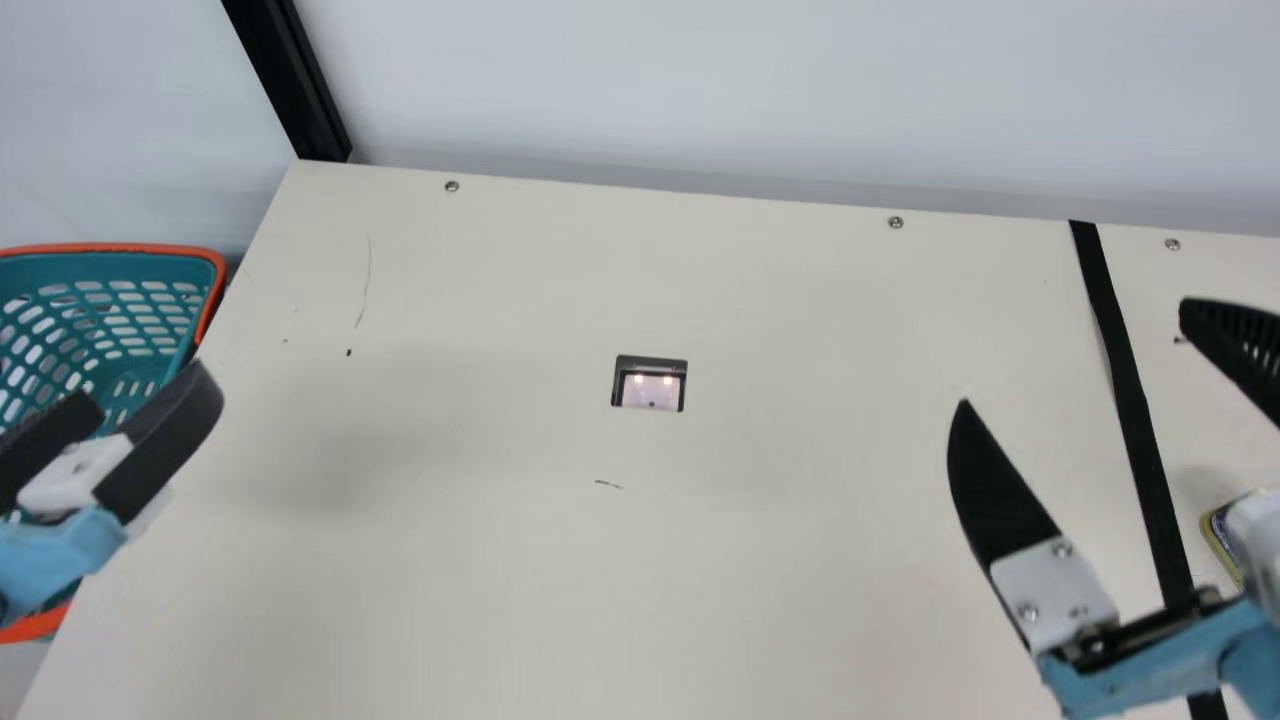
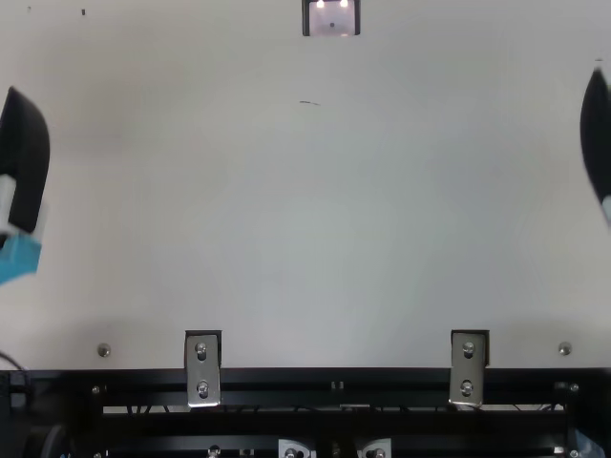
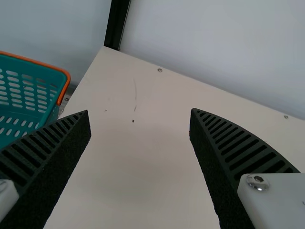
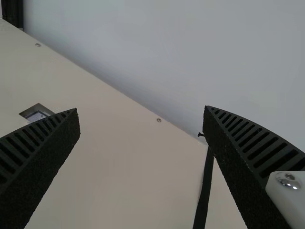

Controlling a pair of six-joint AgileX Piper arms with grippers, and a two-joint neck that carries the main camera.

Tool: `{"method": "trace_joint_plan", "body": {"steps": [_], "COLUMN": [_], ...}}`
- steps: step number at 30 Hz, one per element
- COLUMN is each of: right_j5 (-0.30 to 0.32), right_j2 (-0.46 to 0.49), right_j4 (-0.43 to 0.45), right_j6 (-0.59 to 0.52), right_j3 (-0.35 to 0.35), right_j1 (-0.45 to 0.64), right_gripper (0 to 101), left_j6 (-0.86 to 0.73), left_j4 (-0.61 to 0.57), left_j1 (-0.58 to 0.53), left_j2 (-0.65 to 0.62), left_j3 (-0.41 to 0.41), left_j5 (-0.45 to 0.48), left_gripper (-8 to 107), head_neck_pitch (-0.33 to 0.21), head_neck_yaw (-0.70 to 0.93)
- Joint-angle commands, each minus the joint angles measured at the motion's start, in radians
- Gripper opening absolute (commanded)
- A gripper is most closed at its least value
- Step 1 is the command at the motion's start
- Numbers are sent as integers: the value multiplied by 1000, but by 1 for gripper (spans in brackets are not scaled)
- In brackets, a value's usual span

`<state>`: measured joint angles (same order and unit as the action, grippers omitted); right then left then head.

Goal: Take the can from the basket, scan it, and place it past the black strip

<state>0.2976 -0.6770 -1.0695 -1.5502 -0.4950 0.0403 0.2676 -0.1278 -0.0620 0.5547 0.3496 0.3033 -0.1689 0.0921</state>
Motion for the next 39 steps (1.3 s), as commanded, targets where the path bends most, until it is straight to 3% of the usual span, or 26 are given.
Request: {"method": "trace_joint_plan", "body": {"steps": [1, 15, 16, 25, 26, 30, 39], "right_j5": [-2, -102, -111, -193, -182, -192, -194], "right_j2": [58, 283, 297, 388, 382, 390, 390], "right_j4": [13, 145, 146, 196, 188, 196, 196], "right_j6": [21, 321, 354, 575, 519, 577, 578], "right_j3": [50, 251, 265, 383, 367, 384, 384], "right_j1": [-6, -81, -87, -104, -103, -104, -104], "right_gripper": [101, 101, 101, 101, 101, 101, 101], "left_j6": [-3, -94, -83, -93, -93, -93, -93], "left_j4": [1, -62, -55, -60, -60, -60, -60], "left_j1": [2, 52, 45, 52, 52, 52, 52], "left_j2": [-87, -407, -363, -407, -407, -407, -407], "left_j3": [-9, -80, -77, -79, -79, -79, -79], "left_j5": [26, 272, 235, 271, 271, 271, 271], "left_gripper": [90, 90, 90, 90, 90, 90, 90], "head_neck_pitch": [9, 9, 9, 9, 9, 9, 9], "head_neck_yaw": [13, 13, 13, 13, 13, 13, 13]}}
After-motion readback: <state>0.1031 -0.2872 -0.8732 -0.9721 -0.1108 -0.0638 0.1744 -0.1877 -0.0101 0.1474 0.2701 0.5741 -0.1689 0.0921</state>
